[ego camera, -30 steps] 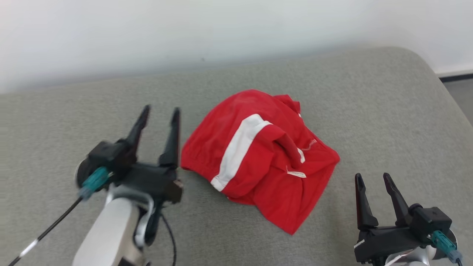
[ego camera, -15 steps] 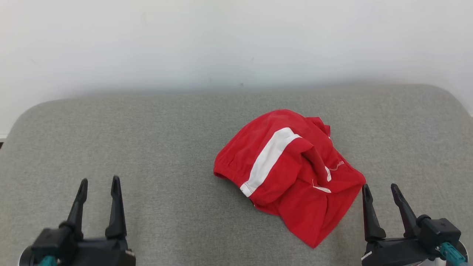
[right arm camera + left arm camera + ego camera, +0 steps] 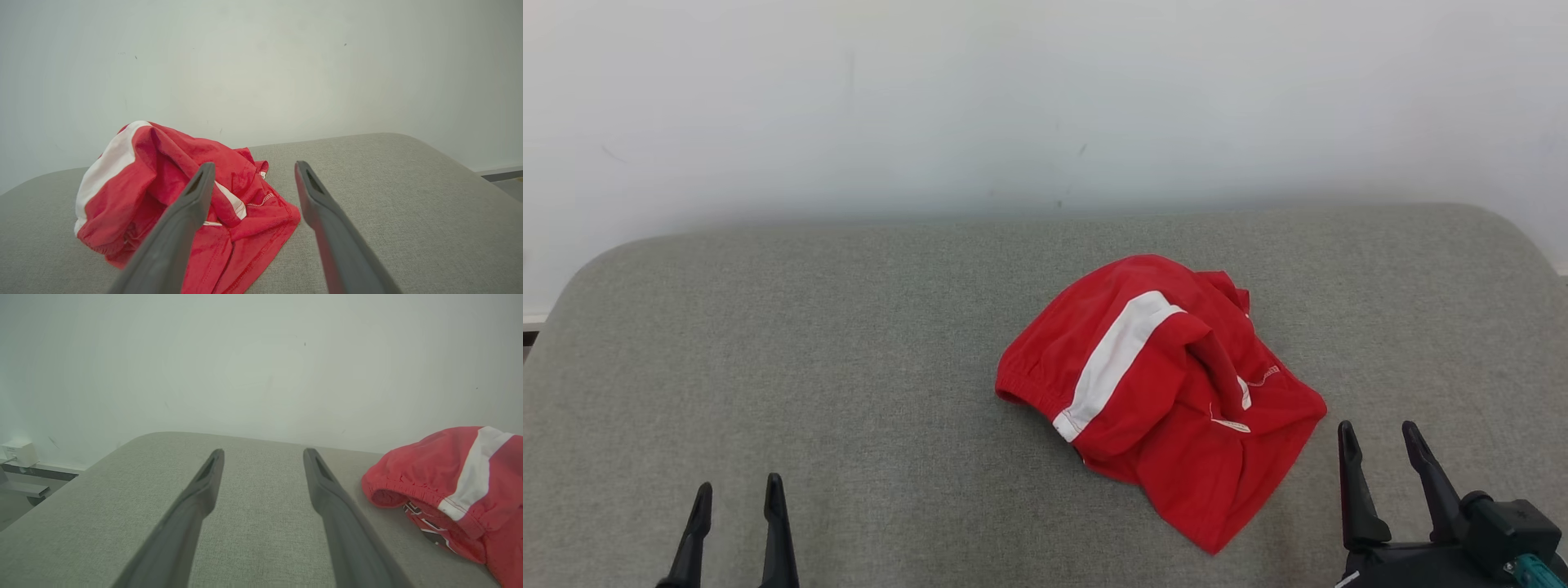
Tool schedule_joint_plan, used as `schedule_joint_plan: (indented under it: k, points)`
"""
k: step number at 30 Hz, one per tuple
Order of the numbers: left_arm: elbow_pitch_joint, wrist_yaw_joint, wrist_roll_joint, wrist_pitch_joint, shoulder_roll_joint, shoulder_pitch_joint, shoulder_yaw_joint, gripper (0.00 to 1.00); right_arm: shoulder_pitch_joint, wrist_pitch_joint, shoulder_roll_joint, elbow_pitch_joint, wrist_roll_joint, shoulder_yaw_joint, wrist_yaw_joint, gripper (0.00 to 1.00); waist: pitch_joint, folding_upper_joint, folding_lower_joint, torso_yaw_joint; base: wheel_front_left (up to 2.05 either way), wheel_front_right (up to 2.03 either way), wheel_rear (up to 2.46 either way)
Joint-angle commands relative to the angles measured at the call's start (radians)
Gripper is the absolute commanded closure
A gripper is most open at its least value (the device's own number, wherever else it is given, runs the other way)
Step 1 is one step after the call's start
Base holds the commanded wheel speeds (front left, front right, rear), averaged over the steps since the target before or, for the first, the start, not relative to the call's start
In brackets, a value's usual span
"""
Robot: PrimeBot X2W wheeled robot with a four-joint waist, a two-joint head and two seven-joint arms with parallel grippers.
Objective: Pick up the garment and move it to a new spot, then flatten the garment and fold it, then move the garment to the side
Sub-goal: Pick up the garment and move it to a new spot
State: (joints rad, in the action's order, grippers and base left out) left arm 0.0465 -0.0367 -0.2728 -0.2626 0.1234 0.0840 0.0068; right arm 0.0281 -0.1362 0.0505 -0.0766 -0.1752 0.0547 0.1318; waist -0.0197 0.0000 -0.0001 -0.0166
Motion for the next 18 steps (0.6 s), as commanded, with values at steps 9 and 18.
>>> schedule_joint_plan:
  k: [9, 18]
  points:
    - [0.008, -0.040, 0.019, -0.003, -0.031, -0.005, 0.016, 0.00, 0.016, 0.006, 0.000, 0.009, -0.010, 0.001, -0.002, 0.00, -0.003, 0.0000, 0.0001, -0.005, 0.00, 0.00, 0.00]
    - [0.105, -0.087, -0.012, -0.003, -0.057, -0.111, -0.164, 0.00, 0.001, 0.009, 0.000, 0.003, -0.017, -0.022, -0.002, 0.00, 0.018, 0.0000, 0.0001, -0.035, 0.00, 0.00, 0.00]
